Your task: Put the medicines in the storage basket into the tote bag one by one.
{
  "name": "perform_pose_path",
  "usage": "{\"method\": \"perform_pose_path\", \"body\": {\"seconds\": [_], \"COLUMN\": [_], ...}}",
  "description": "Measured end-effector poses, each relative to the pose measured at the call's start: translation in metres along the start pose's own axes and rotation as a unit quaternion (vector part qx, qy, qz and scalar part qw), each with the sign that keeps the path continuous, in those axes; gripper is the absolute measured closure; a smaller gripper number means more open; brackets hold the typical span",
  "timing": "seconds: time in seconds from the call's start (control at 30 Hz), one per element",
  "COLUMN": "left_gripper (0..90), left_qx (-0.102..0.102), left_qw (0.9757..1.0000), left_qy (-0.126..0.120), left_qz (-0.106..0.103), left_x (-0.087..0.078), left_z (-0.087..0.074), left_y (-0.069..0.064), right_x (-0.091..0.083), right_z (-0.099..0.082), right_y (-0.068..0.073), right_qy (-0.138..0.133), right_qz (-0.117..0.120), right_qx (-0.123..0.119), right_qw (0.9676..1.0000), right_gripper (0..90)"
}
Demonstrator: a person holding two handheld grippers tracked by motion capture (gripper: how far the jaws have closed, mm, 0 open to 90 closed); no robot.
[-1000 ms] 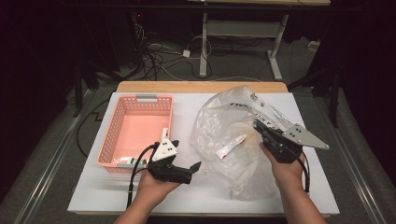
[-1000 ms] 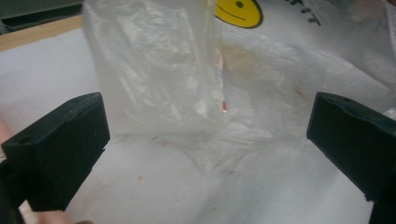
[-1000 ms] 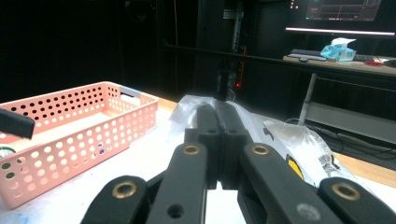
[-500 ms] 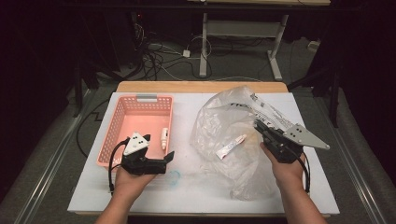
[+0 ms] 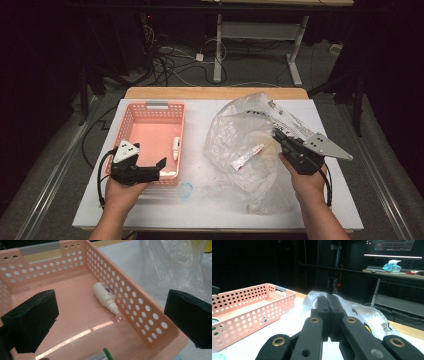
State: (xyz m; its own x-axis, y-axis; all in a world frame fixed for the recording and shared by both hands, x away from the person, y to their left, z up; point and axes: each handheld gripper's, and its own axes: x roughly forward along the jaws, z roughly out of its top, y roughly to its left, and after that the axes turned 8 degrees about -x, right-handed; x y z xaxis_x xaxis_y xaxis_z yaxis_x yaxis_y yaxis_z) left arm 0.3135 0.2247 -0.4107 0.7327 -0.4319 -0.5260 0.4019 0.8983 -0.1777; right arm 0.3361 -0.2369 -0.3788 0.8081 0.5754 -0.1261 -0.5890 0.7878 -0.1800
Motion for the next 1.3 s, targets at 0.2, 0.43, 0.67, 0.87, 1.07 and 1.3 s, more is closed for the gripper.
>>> {"method": "perform_pose_path", "body": {"seconds": [0.2,0.43,0.67,0.87,1.07,1.3], "left_gripper": [0.0,0.0,0.0,0.0,0.0,0.3], "left_qx": [-0.013,-0.028,-0.033,-0.033,-0.037,-0.041], "left_qw": [0.9997,0.9991,0.9988,0.9974,0.994,0.9803], "left_qy": [0.008,0.019,0.027,0.059,0.102,0.192], "left_qz": [0.017,0.023,0.025,0.027,0.016,0.018], "left_x": [-0.004,-0.006,-0.005,-0.001,0.005,0.019], "left_z": [-0.002,-0.003,-0.004,-0.003,0.001,0.007], "left_y": [0.013,0.023,0.026,0.026,0.025,0.029], "right_x": [0.0,0.001,0.001,0.001,0.001,0.001], "right_z": [0.0,-0.001,-0.001,0.0,0.0,0.002], "right_y": [-0.001,-0.001,0.0,0.001,0.003,0.003], "right_qy": [0.0,0.001,0.001,-0.001,0.0,-0.004], "right_qz": [0.0,0.0,-0.001,-0.001,0.002,0.002], "right_qx": [0.0,-0.001,0.0,0.001,0.0,-0.001], "right_qw": [1.0,1.0,1.0,1.0,1.0,1.0], "right_gripper": [90.0,90.0,90.0,90.0,90.0,90.0]}}
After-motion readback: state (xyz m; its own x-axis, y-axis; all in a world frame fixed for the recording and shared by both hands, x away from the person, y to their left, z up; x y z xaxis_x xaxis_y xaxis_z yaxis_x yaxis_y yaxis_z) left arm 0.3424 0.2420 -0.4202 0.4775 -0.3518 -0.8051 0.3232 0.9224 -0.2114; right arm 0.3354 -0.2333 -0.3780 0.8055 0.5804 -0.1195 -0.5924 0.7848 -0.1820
